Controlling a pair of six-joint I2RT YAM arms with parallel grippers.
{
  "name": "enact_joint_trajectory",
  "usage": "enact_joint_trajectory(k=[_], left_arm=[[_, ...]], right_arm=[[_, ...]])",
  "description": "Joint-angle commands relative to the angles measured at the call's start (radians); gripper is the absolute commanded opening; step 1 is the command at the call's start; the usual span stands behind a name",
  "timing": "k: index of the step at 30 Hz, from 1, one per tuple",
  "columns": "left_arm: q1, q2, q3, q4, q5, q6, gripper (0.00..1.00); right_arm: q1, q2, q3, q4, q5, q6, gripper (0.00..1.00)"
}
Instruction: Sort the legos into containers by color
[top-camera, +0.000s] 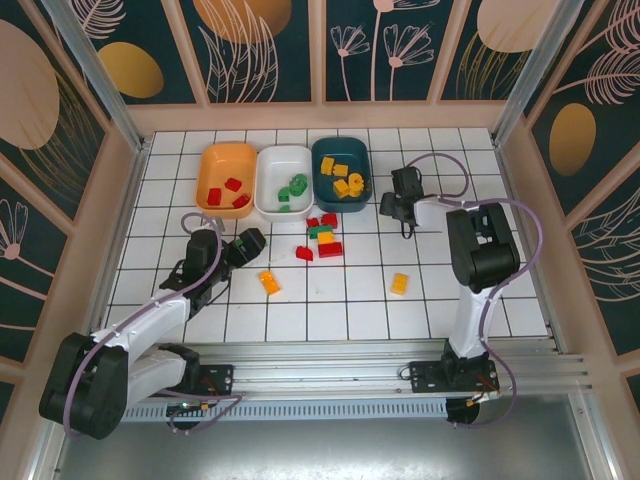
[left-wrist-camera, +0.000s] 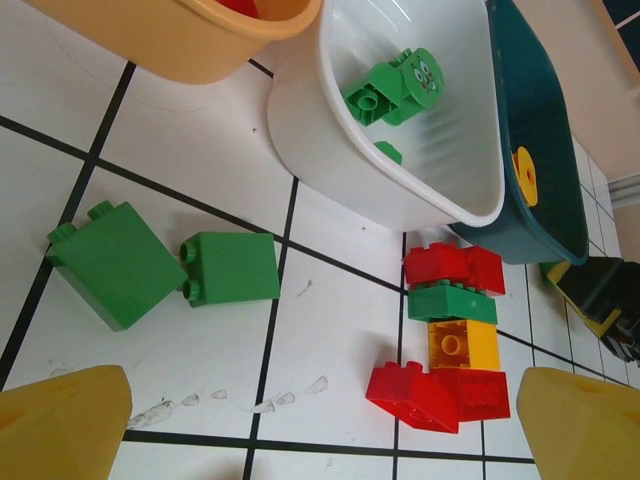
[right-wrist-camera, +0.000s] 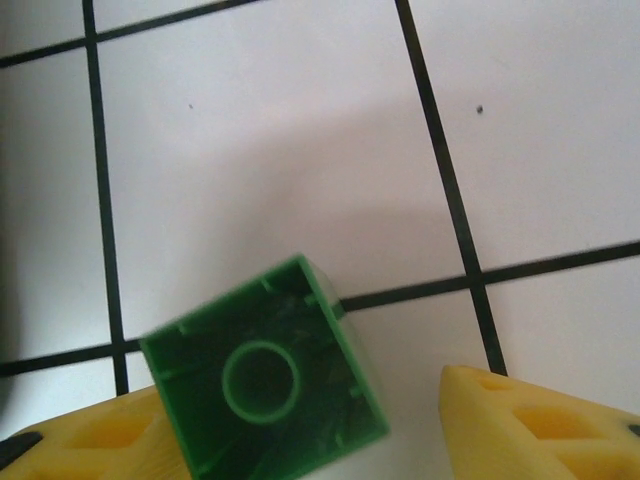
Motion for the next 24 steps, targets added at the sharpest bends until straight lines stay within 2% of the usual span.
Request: enact_joint_trajectory(k=[1,5,9,14,17,20,24], left_arm=[[0.006,0.005,0.032,-0.013,0.002,0.007,0.98],[0.006,-0.001,0.04,-0.025,0.011,0.009,0.99],[0.006,-0.026,0.047,-0.066,-0.027,0.03,0.99],[0.007,-0.087,0.061,-0.143,-0.138,0.026,0.98],[0.041,-0.113,0.071,-0.221,-0.228,-0.019,0.98],[0.148,-0.148,0.04,-0.238,-0.195,-0.057,0.99],[0.28,-0.165,0.01,-0.243,-0.086,-0.121,0.98]], right_arm=[[-0.007,0.04,0.059,0.016,0.014,-0.036,0.57],[-0.012,0.06,0.086,0.002,0.017,-0.045,0.47],[-0.011,0.029,0.06,0.016,-0.001,-0.022,0.27],[0.015,-0.111,-0.008,0.012,0.079,0.023,0.24],[0.087,-0.234,-0.032,-0.016,0.083,0.054,0.24],[0.233,-0.284,-0.027,0.001,0.085,0.055,0.25],[0.346,-0.155,0.111,0.013,0.03,0.089,0.25]])
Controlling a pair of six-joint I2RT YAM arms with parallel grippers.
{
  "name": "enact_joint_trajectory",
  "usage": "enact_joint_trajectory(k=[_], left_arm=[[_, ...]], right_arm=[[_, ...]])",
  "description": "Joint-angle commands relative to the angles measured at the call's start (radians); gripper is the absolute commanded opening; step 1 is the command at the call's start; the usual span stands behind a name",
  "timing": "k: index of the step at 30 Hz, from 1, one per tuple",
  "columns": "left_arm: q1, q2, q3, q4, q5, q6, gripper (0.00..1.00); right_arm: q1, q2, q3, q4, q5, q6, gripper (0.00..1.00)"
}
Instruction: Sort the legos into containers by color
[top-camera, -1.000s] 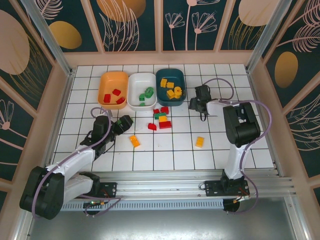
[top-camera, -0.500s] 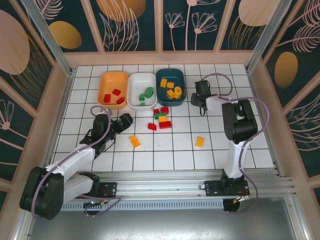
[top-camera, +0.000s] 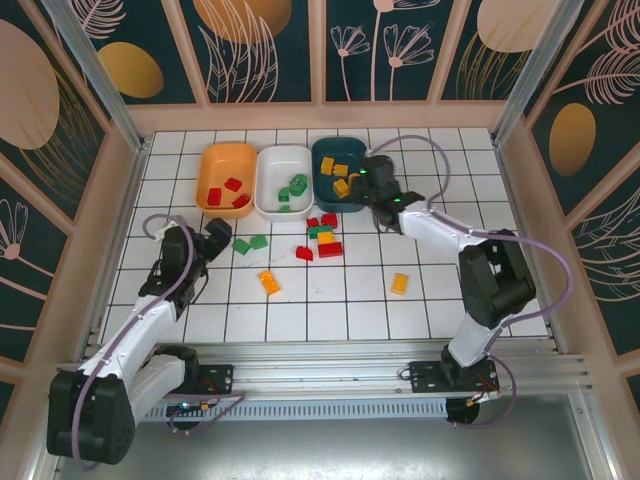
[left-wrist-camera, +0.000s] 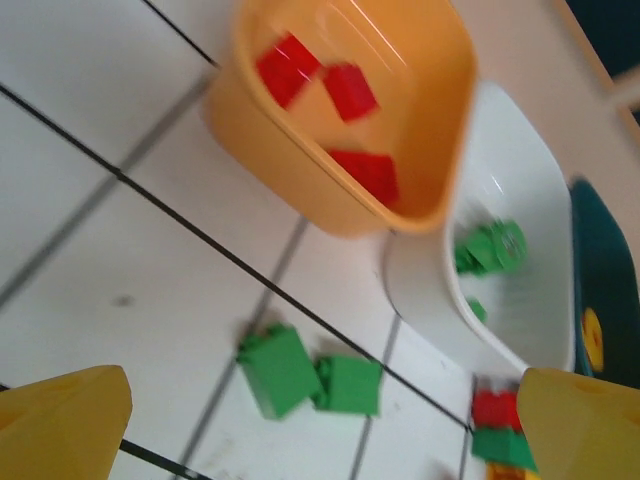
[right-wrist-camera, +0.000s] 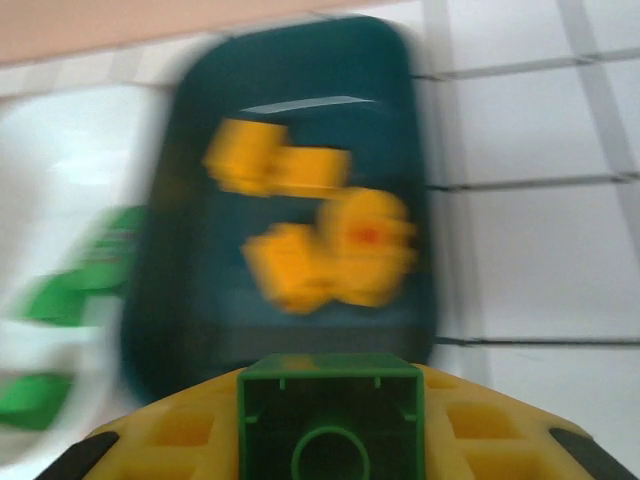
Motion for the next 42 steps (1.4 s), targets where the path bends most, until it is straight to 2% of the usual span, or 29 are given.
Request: enact_joint_trajectory(k=[1,4,11,14,19,26,33,37,39,42], left_arm=[[0.083,-0.008,-0.023,-0.045,0.084,-0.078,0.98],[0.098,0.012,-0.007,-0.063,0.128,-0.083,0.99],[0.099,0.04,0.01,-0.122,0.174,-0.094,0.98],[0.099,0.044,-0.001,-0.092,0.22,-0.094,0.98],[0.099,0.067,0.012,-0.055,0.253,-0.075,0.98],[0.099,0.111,0.033,-0.015,0.315,-0.049,0.96],[0.088,0.186,0.038,0.009,0.315,-0.08,0.82],[0.019,0.255,0.087,-0.029,0.247,-0.163,0.74],[-0.013,0.315,0.184,-0.141,0.161,-0.176,0.67],[-0.043,0.41,0.333,-0.295,0.078,-0.188,0.63]], right_arm=[[0.079,0.136,0.12,0.008,-0.025,0.039,0.25],[0.144,0.278,0.285,0.003,-0.023,0.008,0.25],[0.172,0.566,0.648,-0.137,-0.074,-0.017,0.28],[0.175,0.613,0.723,-0.179,-0.081,-0.033,0.36],[0.178,0.581,0.722,-0.177,-0.071,-0.044,0.47],[0.188,0.47,0.627,-0.14,-0.01,-0.051,0.5],[0.19,0.169,0.226,0.005,0.07,-0.024,0.51],[0.177,0.035,0.017,0.039,0.116,0.003,0.5],[0.164,-0.011,-0.054,0.035,0.125,0.02,0.5],[0.149,-0.061,-0.142,0.045,0.137,0.036,0.5]])
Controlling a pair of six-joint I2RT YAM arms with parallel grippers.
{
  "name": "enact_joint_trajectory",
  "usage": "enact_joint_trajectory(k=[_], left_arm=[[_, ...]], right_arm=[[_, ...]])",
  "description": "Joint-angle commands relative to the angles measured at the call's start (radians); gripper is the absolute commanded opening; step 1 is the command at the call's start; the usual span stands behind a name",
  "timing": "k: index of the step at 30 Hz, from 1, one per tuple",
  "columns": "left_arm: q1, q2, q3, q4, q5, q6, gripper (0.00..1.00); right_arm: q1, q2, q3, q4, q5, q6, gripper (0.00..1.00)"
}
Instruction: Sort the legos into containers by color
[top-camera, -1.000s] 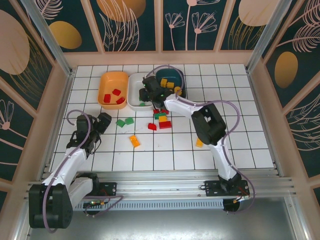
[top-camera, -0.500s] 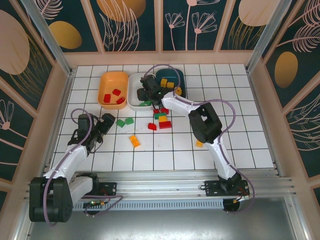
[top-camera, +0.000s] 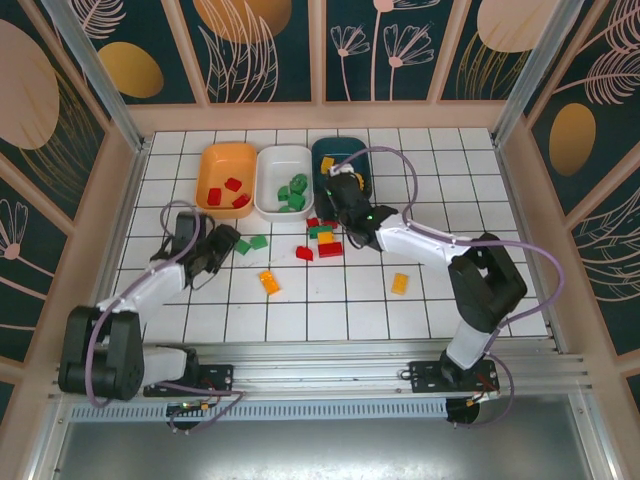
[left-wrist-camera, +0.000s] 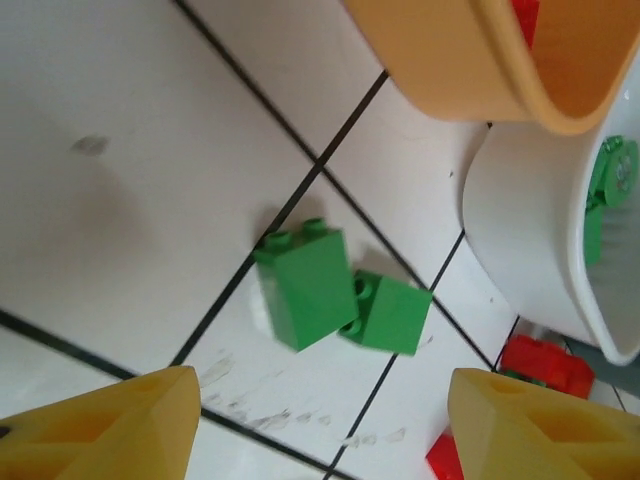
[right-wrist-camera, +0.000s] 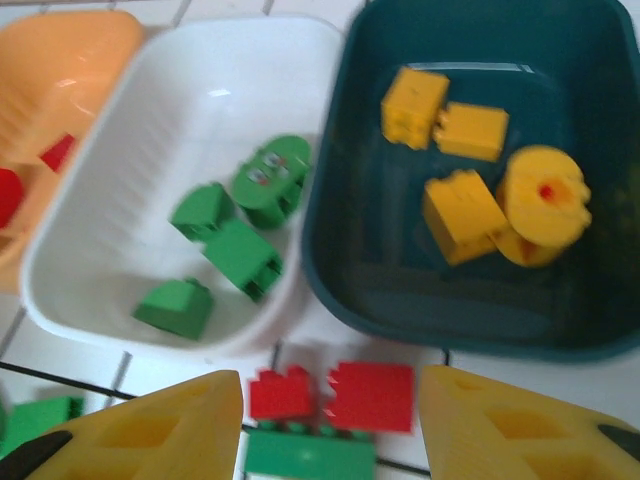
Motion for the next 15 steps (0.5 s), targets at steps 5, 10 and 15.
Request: enact_joint_trajectory(k=[5,10,15], left_arm=[[-0.036,0.208,0.262,-0.261,-0.078,-0.121,0.45],[-0.039,0.36,0.391,-0.395,-0.032,-0.099,0.43],[-0.041,0.365,0.388,-0.399,-0.046,-0.124,0.48]], right_arm=[[-0.041,-0.115,-0.175,0.037,0.069,0.06,0.49],[-0.078,-0.208,-0.243,0.06,0.066,0.071,0.5],[-0.119,-0.294,-0.303,0.085,0.049,0.084,0.51]])
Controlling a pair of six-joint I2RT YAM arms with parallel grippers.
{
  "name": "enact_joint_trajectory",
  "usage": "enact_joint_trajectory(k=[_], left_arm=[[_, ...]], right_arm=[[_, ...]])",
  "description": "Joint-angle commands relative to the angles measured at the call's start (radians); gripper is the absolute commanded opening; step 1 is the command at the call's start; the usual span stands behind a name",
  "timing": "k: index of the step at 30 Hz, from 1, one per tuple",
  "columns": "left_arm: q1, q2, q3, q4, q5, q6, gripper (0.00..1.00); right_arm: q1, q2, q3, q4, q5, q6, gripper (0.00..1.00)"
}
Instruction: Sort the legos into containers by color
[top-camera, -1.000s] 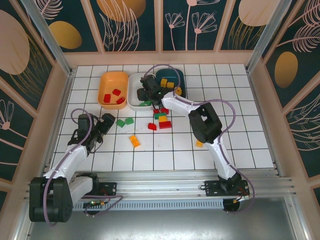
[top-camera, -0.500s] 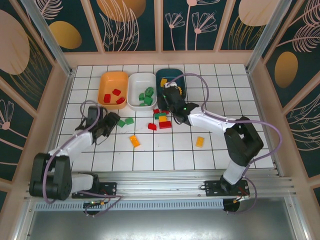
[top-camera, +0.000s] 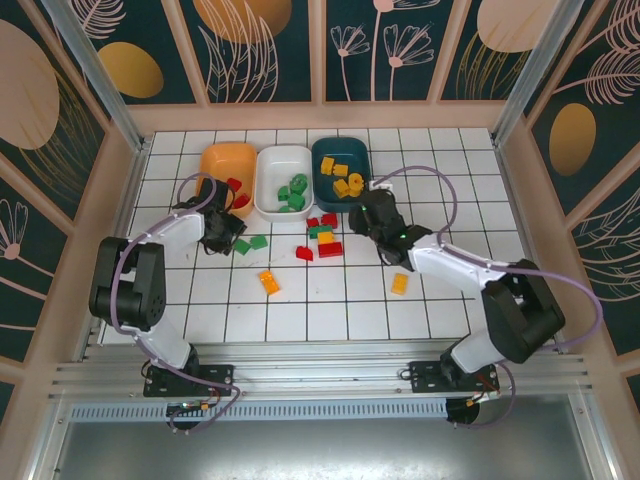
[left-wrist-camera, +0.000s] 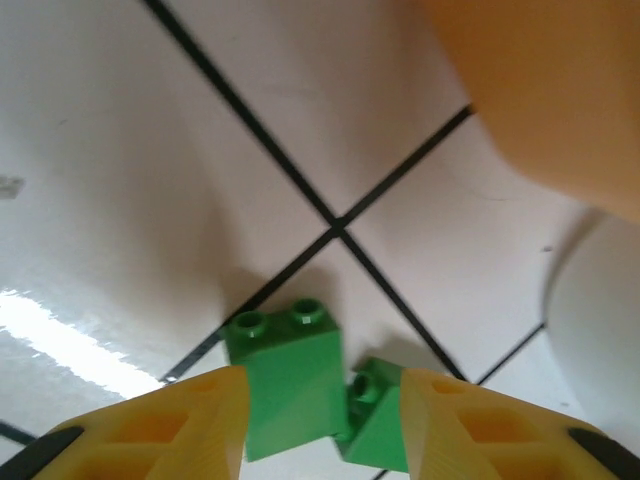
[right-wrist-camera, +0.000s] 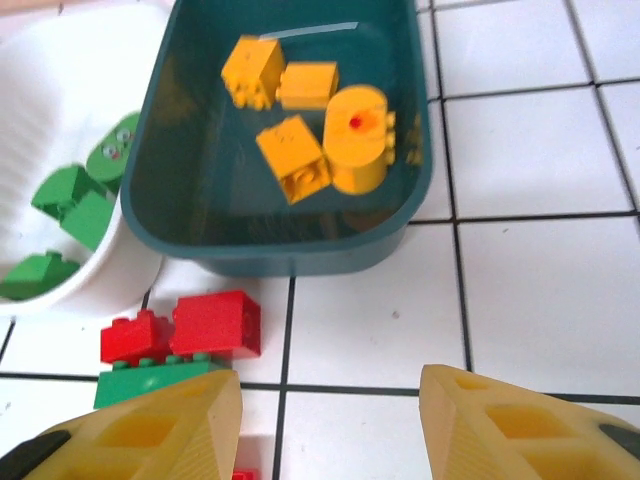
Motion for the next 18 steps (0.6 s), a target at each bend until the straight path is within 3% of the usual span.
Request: enact_joint_trajectory(k=[1,18], left_arm=[[-0.007,-0.023,0.006,-0.058,-0.005,-0.037,0.5],[-0.028,0.149,0.073,-0.103,-0.007,-0.056,0.49]], right_arm=[[-0.025,-0.066,-0.042,0.049,0.021,0.028,0.51],[-0.048,-0.168,-0.11,0.063,0.028,0.041,0.53]])
